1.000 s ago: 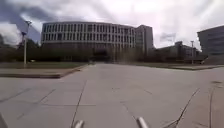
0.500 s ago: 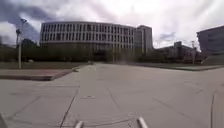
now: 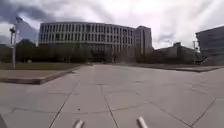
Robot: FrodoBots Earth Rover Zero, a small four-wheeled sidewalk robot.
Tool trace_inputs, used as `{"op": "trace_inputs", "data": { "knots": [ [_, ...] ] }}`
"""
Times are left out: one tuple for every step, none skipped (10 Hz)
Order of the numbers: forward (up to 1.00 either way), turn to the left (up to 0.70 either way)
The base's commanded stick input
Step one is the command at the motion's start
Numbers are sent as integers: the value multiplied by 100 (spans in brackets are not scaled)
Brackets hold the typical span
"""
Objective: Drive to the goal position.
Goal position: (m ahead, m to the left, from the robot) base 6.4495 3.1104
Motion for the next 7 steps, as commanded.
{"op": "trace_inputs", "data": {
  "knots": [
    [100, 12],
    [100, 23],
    [100, 25],
    [100, 0],
    [100, 0],
    [100, 0],
    [100, 0]
  ]
}}
